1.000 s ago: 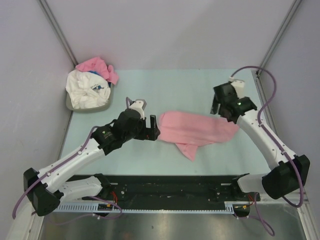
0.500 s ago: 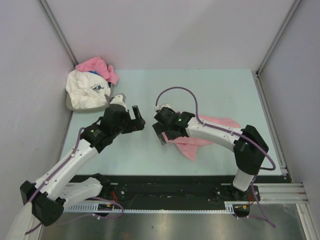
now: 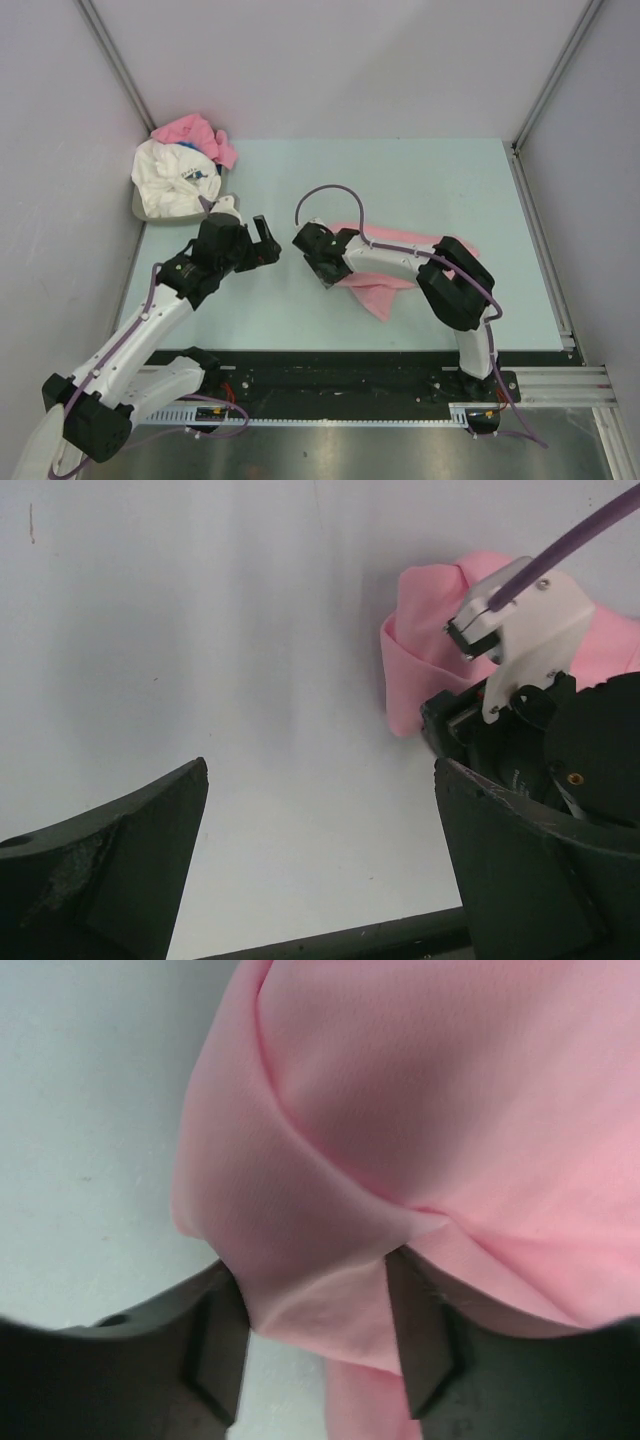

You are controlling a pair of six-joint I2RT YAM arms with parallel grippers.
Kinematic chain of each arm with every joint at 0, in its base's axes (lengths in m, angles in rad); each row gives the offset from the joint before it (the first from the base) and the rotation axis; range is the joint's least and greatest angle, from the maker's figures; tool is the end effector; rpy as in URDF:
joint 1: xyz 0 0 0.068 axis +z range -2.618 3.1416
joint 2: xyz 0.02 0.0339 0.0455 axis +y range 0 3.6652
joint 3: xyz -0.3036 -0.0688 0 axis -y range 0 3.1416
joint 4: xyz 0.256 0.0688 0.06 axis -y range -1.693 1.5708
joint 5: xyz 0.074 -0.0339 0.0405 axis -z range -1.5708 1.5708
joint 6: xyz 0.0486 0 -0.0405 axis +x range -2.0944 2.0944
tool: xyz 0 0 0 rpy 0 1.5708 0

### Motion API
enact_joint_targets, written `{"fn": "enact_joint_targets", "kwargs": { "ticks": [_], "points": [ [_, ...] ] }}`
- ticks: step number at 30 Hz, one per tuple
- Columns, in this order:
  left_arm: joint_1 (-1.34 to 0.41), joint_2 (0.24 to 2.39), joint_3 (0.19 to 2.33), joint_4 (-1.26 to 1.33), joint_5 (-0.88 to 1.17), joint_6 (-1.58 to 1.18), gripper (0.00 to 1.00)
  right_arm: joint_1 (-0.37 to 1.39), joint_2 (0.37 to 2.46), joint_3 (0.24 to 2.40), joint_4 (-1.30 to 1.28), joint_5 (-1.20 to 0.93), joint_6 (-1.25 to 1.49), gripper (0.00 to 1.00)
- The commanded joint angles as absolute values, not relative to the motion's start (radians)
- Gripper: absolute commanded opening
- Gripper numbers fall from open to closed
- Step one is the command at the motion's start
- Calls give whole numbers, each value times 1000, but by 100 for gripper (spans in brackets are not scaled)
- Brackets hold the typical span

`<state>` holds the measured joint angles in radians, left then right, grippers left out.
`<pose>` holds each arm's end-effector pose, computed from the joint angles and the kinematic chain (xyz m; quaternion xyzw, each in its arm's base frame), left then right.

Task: Fold and stack the t-shirts

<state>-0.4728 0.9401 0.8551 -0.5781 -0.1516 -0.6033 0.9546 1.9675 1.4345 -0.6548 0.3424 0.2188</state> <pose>0.1790 -0.0833 0.3216 -0.0916 0.8921 -0.1656 0.4103 0.2636 0.3440 0.2040 -0.3177 0.9143 -0.0355 0.2488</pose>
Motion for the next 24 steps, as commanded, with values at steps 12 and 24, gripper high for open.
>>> {"fn": "enact_joint_targets", "kwargs": {
  "ticks": [12,24],
  "points": [
    [-460,920,851,-532,-117,-611,100,1127,1873,1833,-866,691,164,0],
    [-460,894,905,-543,-100,-604,100,1073,1628,2147,-1275,934,346,0]
  ]
}}
